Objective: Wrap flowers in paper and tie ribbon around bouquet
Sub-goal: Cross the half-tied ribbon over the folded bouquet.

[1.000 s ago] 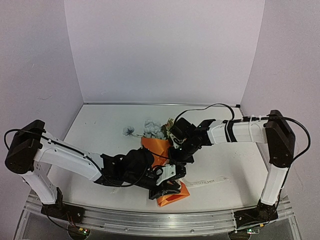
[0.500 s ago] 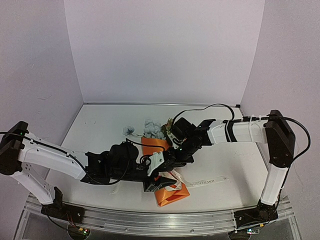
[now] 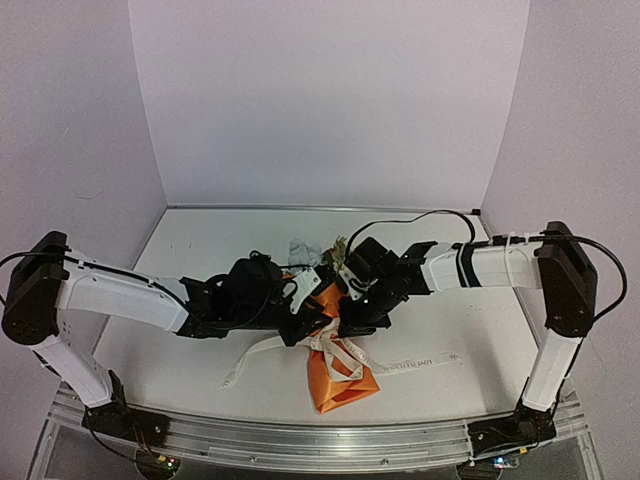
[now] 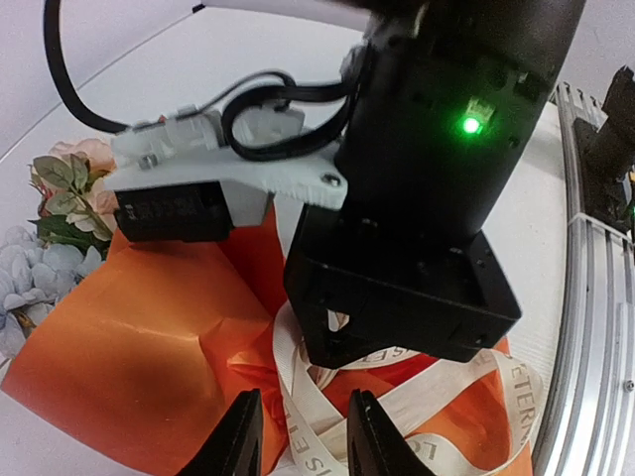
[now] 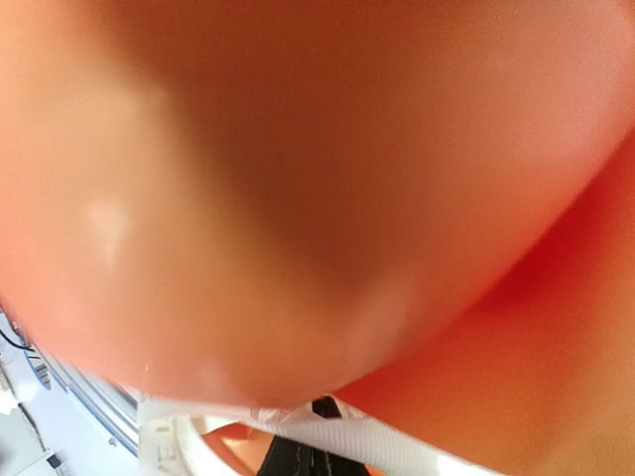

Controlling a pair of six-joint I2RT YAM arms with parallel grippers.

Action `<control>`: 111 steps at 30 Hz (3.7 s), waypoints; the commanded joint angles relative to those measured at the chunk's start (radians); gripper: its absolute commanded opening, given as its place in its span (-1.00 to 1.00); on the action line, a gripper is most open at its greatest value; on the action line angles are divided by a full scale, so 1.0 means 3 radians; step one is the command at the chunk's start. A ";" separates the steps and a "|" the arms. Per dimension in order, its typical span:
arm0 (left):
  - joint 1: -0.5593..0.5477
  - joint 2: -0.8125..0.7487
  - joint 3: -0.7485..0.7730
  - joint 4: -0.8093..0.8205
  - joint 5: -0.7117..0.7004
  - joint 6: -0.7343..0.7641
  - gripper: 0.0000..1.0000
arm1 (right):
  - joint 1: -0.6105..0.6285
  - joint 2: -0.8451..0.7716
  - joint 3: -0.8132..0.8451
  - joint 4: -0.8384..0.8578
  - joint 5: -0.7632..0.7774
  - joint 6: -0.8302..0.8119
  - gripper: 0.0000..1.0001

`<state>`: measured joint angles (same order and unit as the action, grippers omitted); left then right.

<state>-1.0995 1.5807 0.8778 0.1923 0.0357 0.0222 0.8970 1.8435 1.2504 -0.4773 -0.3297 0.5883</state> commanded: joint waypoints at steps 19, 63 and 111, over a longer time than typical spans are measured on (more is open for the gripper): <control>0.0004 0.0597 0.0601 -0.0510 -0.0259 0.0185 -0.65 | -0.0014 -0.0277 -0.0120 0.0158 0.0071 0.0017 -1.00; 0.0057 0.0473 0.0337 -0.0324 0.0630 0.0018 -1.00 | -0.0014 -0.0404 -0.0497 0.0877 0.0247 0.0024 -0.93; 0.0086 0.0648 0.0308 -0.0271 0.0760 0.0236 -0.99 | -0.0165 -0.0487 -0.0420 0.0430 -0.0087 0.0084 -0.16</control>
<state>-1.0771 1.7741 0.9710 0.0891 0.2450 0.0782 0.8426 1.7023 1.1298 -0.3470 -0.3506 0.6002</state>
